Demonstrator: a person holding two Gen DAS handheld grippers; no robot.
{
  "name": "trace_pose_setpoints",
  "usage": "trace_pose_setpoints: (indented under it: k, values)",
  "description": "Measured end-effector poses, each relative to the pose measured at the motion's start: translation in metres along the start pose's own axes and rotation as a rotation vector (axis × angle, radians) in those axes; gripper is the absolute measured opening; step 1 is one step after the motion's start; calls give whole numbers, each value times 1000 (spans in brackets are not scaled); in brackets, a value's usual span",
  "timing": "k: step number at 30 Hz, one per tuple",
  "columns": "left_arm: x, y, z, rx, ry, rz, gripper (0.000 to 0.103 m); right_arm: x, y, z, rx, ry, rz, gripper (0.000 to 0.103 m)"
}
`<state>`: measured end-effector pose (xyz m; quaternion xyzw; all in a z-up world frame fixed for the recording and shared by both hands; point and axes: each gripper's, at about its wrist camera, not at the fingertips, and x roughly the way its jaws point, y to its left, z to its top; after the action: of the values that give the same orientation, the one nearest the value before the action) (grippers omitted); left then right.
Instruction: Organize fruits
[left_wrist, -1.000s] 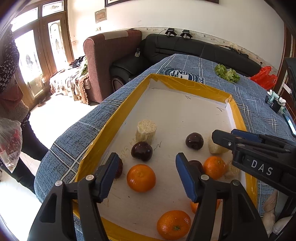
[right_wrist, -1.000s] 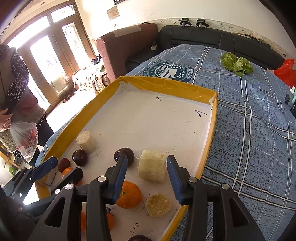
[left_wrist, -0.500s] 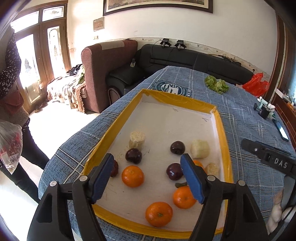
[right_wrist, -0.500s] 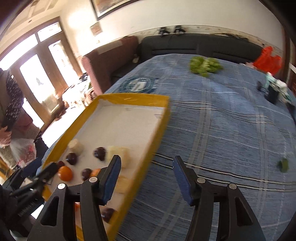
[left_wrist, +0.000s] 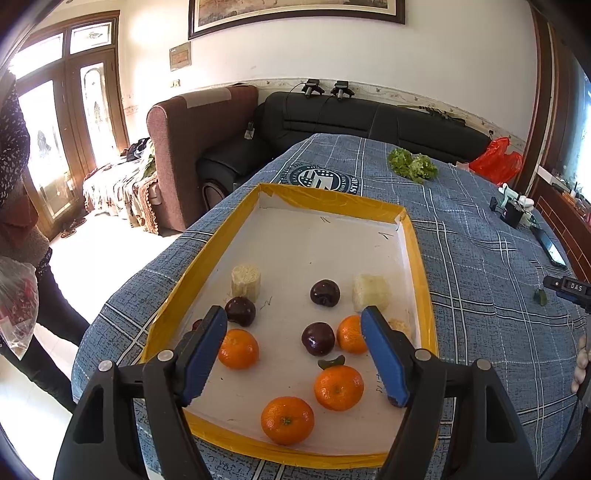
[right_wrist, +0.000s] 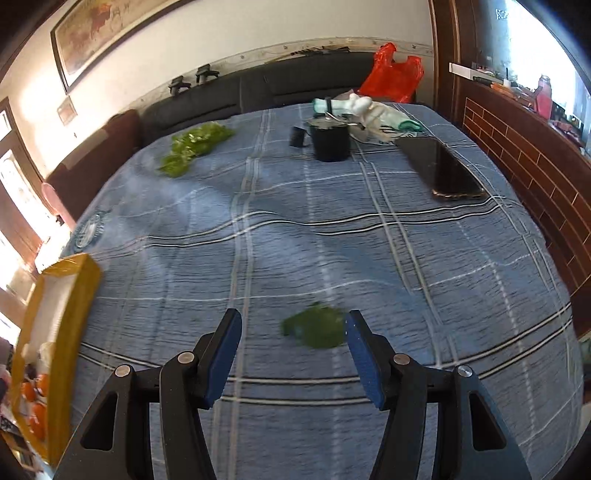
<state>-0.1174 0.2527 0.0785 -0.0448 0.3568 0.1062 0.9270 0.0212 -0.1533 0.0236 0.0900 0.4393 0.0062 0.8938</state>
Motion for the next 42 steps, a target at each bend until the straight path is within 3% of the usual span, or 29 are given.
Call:
trace_pose_setpoints:
  k: [6, 8, 10, 13, 16, 24, 29, 30, 31, 32, 33, 36, 38, 42]
  values:
    - [1, -5, 1, 18, 3, 0, 75, 29, 15, -9, -97, 62, -59, 62]
    - [3, -4, 1, 18, 4, 2, 75, 32, 17, -12, -126, 54, -107, 51]
    - [5, -3, 3, 13, 7, 1, 75, 30, 13, -11, -125, 59, -96, 23]
    - [10, -2, 4, 2, 16, -16, 75, 23, 9, -2, -104, 45, -83, 15]
    - [10, -1, 7, -7, 12, -39, 75, 11, 16, 15, -85, 17, -32, 15]
    - [12, 19, 27, -81, -2, -111, 75, 26, 103, 106, -125, -36, 157, 15]
    - [18, 34, 36, -101, -6, -89, 75, 78, 170, 164, -207, -83, 123, 15]
    - [20, 36, 36, -102, -1, -84, 75, 90, 178, 173, -224, -81, 108, 20]
    - [23, 37, 36, -102, 6, -79, 75, 102, 185, 182, -228, -69, 74, 34]
    - [26, 38, 36, -100, 9, -77, 75, 109, 188, 189, -215, -70, 57, 42]
    - [28, 39, 34, -97, 10, -72, 75, 110, 190, 194, -200, -89, 55, 51]
    - [37, 41, 32, -98, 16, -71, 75, 104, 190, 195, -201, -118, 44, 62]
    - [43, 40, 32, -110, 25, -77, 75, 96, 189, 186, -221, -114, 21, 63]
    - [43, 33, 30, -92, 20, -80, 75, 64, 178, 153, -252, -97, 63, 63]
